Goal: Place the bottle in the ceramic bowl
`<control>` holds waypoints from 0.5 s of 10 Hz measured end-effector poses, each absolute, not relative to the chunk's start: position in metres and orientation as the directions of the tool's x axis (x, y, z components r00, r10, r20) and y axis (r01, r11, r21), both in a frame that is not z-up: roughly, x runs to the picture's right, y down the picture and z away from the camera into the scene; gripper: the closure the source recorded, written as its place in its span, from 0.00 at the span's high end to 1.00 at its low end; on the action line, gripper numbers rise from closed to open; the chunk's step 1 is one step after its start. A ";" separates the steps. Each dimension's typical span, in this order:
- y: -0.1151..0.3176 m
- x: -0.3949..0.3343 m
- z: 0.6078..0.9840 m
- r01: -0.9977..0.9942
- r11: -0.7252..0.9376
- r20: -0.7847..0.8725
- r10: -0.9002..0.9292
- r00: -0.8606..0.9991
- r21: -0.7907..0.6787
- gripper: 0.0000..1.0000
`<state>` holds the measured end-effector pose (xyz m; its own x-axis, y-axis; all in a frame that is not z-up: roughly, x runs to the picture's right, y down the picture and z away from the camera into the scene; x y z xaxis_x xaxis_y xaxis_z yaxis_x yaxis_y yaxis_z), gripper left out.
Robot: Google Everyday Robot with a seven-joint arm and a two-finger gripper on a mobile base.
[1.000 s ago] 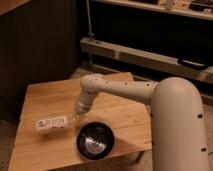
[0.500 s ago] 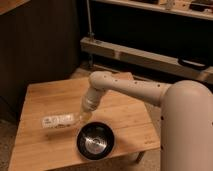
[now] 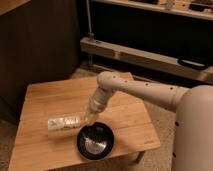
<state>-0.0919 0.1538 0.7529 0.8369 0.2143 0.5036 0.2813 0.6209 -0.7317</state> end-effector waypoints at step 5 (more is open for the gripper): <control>0.164 -0.063 0.740 0.280 0.598 0.498 0.234 0.835 -0.751 0.00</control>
